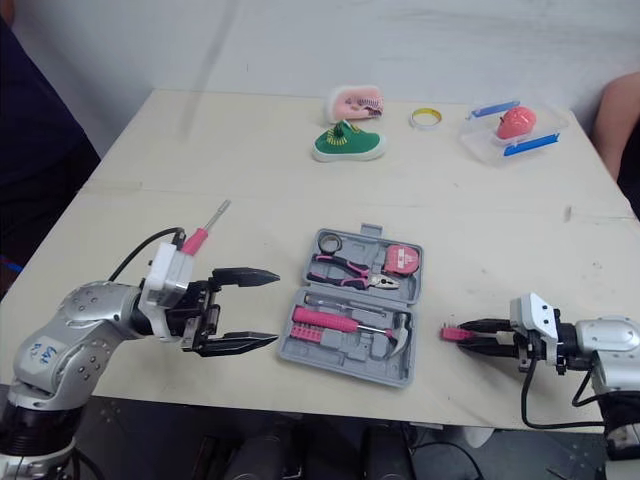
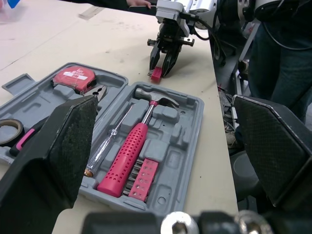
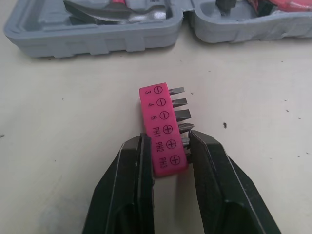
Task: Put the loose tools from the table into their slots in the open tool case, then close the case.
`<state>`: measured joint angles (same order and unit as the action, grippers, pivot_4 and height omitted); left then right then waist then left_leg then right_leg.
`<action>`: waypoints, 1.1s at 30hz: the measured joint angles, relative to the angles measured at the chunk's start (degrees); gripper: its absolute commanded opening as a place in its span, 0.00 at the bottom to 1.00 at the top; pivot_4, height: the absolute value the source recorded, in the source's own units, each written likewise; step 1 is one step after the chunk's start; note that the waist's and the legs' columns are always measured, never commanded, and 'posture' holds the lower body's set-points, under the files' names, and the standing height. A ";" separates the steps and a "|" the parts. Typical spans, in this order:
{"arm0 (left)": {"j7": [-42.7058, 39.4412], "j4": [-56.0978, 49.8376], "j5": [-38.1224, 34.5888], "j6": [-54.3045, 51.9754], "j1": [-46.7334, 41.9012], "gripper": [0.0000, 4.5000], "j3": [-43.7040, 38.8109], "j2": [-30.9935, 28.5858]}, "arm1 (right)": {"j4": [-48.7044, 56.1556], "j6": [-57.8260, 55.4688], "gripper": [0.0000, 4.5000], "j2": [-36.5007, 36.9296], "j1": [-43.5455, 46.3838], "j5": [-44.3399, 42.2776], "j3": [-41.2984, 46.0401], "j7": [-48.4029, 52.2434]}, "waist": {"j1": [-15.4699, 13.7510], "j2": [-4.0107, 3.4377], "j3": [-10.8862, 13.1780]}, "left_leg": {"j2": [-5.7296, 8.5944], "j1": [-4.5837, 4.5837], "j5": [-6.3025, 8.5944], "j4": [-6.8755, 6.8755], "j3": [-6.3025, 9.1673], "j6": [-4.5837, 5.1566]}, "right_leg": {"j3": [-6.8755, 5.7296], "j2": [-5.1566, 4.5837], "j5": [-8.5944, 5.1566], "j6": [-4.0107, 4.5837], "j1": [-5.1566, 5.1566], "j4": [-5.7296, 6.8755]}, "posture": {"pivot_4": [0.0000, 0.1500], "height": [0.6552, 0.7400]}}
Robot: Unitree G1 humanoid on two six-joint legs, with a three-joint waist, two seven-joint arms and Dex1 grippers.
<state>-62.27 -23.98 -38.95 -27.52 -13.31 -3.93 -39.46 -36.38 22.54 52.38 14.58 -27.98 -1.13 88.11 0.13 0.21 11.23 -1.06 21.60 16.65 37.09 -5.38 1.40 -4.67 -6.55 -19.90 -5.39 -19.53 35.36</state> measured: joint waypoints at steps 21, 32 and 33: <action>-5.02 5.76 3.29 6.36 -1.74 1.00 1.47 0.10 | 74.68 -84.06 0.16 9.49 2.48 -28.41 -0.56 -46.97 | -0.04 -0.01 0.24 | 0.00 1.36 -0.11 0.03 0.02 0.09 | -0.03 -0.02 -0.04 0.06 -1.44 0.18 | 1.00 1.00; -5.74 5.29 3.91 7.66 0.10 1.00 2.72 -0.06 | 75.30 -93.68 0.16 3.65 11.38 -21.93 -12.72 -55.04 | 0.04 0.00 0.24 | 0.08 1.68 -0.47 0.10 -0.04 0.18 | 0.04 -0.01 0.01 -0.01 -1.87 0.58 | 1.00 1.00; -5.60 5.18 3.93 7.69 0.34 1.00 2.76 0.03 | 75.29 -93.93 0.16 3.43 11.89 -21.39 -13.21 -55.03 | 0.04 0.00 0.23 | 0.08 1.68 -0.47 0.09 -0.04 0.18 | 0.04 -0.01 0.01 -0.01 -1.88 0.58 | 1.00 1.00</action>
<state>-67.87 -18.80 -35.01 -19.82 -12.97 -1.17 -39.42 38.91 -71.38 55.81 26.46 -49.37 -14.34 33.08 0.17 0.22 11.47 -0.98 23.28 16.18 37.18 -5.42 1.58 -4.64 -6.56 -19.89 -5.40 -21.41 35.93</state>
